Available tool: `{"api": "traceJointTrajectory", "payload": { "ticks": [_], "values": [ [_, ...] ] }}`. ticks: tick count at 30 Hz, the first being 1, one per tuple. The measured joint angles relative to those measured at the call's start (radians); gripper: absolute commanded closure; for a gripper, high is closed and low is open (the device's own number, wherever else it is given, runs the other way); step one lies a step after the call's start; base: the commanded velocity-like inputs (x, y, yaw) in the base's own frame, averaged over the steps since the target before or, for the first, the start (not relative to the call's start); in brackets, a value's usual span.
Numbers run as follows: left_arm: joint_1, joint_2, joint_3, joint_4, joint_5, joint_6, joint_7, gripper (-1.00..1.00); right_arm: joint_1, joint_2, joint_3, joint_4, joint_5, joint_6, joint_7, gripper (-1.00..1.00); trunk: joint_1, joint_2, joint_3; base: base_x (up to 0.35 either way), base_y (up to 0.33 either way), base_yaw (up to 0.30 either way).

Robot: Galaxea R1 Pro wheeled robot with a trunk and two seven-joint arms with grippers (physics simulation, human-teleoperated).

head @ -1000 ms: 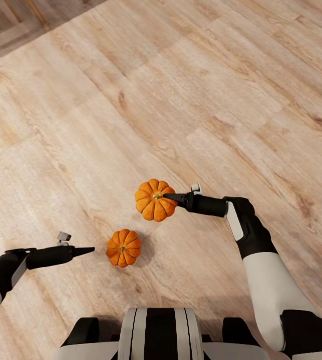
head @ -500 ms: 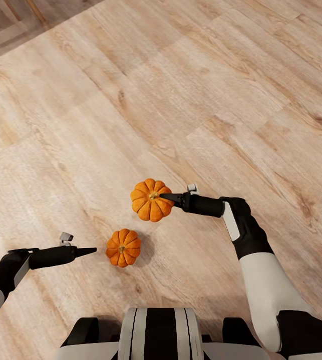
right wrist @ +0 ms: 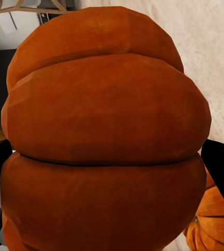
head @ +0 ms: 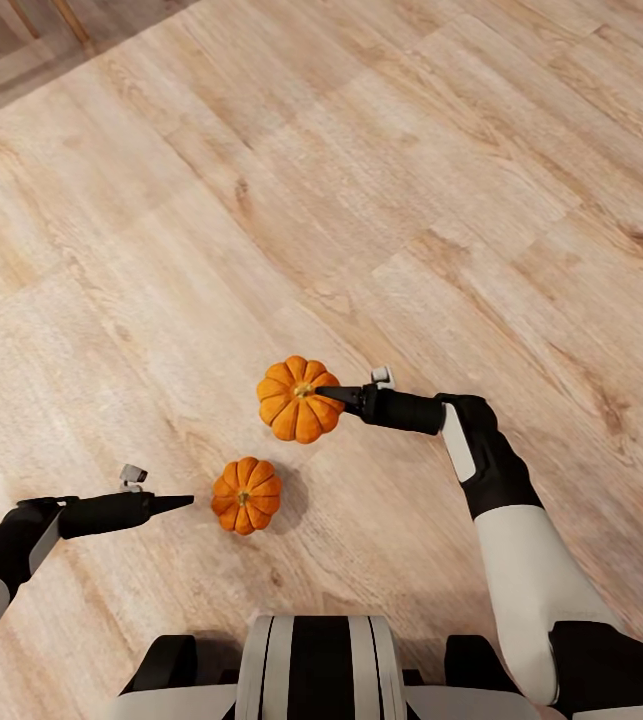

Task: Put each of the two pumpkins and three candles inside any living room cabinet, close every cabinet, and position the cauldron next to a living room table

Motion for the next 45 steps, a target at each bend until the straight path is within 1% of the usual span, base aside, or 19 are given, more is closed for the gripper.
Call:
{"api": "traceJointTrajectory", "payload": {
  "ticks": [19, 27, 37, 40, 41, 42, 43, 44, 45],
  "values": [
    [0.0, 0.009, 0.002, 0.0, 0.001, 0.0, 0.0, -1.0, 0.002, -0.001, -0.002, 0.0, 0.0, -0.008, 0.003, 1.0, 0.009, -0.004, 0.0, 0.0, 0.0, 0.0],
    [0.0, 0.007, 0.002, 0.0, 0.001, 0.0, 0.0, -1.0, 0.003, -0.002, -0.002, -0.001, -0.002, -0.007, 0.004, 1.0, 0.012, -0.006, 0.0, 0.0, 0.0, 0.0],
    [0.0, -0.002, -0.001, 0.0, 0.001, 0.0, 0.0, -1.0, 0.003, -0.004, -0.003, -0.002, -0.001, -0.008, 0.007, 1.0, 0.017, -0.009, 0.0, 0.0, 0.0, 0.0],
    [0.0, 0.012, 0.012, 0.007, 0.005, 0.0, 0.0, -1.0, 0.003, -0.006, -0.003, -0.002, -0.003, -0.006, 0.044, 1.0, 0.017, -0.009, 0.0, 0.0, 0.0, 0.0],
    [0.0, 0.018, 0.038, 0.012, 0.007, 0.0, 0.0, -1.0, 0.003, -0.006, -0.003, -0.002, -0.002, -0.007, 0.052, 1.0, 0.017, -0.009, 0.0, 0.0, 0.0, 0.0],
    [0.0, 0.019, 0.05, 0.013, 0.007, 0.0, 0.0, -1.0, 0.003, -0.006, -0.003, -0.002, -0.003, -0.007, 0.054, 1.0, 0.017, -0.009, 0.0, 0.0, 0.0, 0.0],
    [0.001, 0.019, 0.085, 0.016, 0.005, 0.0, 0.0, -1.0, 0.003, -0.006, -0.003, -0.002, -0.001, -0.008, 0.057, 1.0, 0.017, -0.009, 0.0, 0.0, 0.0, 0.0],
    [0.001, 0.018, 0.106, 0.017, 0.003, 0.0, 0.001, -1.0, 0.003, -0.007, -0.004, -0.002, -0.001, -0.007, 0.059, 1.0, 0.017, -0.009, 0.0, 0.0, 0.0, 0.0],
    [0.001, 0.017, 0.117, 0.018, 0.002, 0.0, 0.001, -1.0, 0.003, -0.008, -0.004, -0.002, -0.001, -0.007, 0.06, 1.0, 0.017, -0.009, 0.0, 0.0, 0.0, 0.0]
  ]
}}
